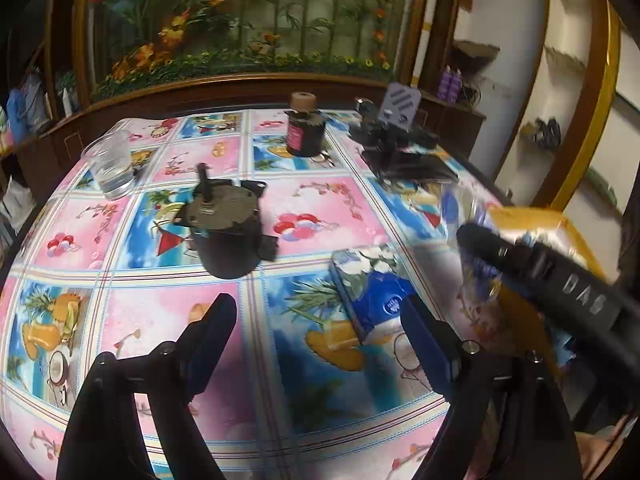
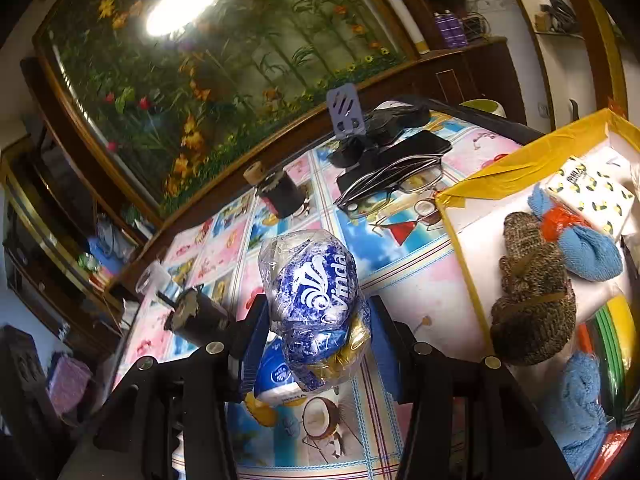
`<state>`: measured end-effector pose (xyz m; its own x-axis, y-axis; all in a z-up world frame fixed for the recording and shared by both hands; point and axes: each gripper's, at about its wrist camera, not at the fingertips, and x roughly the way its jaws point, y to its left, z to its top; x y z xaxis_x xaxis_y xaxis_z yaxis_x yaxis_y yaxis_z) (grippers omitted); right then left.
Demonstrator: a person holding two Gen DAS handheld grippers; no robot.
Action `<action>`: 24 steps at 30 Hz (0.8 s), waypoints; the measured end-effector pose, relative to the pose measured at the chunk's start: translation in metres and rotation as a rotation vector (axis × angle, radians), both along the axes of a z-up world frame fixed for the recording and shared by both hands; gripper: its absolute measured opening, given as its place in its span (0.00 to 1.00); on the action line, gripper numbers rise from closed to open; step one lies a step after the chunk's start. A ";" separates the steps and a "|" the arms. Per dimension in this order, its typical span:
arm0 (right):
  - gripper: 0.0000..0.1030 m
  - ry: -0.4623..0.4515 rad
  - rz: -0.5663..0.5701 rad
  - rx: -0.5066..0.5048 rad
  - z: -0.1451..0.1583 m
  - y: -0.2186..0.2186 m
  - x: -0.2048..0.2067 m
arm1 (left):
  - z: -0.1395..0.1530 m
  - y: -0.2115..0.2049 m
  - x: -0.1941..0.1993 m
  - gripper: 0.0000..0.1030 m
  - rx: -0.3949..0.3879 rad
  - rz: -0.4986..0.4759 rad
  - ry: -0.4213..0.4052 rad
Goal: Organize soft objects
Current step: 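Lift the blue tissue pack and candy bag off the table with both tools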
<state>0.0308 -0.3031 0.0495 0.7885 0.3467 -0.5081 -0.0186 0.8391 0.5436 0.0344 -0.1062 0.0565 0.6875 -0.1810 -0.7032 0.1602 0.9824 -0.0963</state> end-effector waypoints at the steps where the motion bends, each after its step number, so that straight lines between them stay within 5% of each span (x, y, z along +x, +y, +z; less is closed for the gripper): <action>1: 0.51 -0.011 -0.013 0.000 0.002 -0.002 -0.002 | -0.003 -0.005 0.002 0.81 0.009 -0.010 0.014; 6: 0.52 -0.081 -0.055 -0.004 0.016 -0.009 -0.014 | -0.027 -0.035 0.026 0.83 0.026 -0.027 0.149; 16: 0.53 -0.121 -0.080 0.003 0.024 -0.017 -0.025 | -0.041 -0.047 0.057 0.87 0.026 0.112 0.188; 17: 0.53 -0.123 -0.081 0.006 0.024 -0.018 -0.025 | -0.041 -0.045 0.057 0.86 0.005 0.101 0.193; 20: 0.53 -0.116 -0.078 0.011 0.022 -0.019 -0.024 | -0.038 -0.036 0.055 0.61 -0.012 0.108 0.179; 24: 0.53 -0.107 -0.072 0.012 0.020 -0.018 -0.022 | -0.038 -0.034 0.050 0.61 -0.022 0.081 0.190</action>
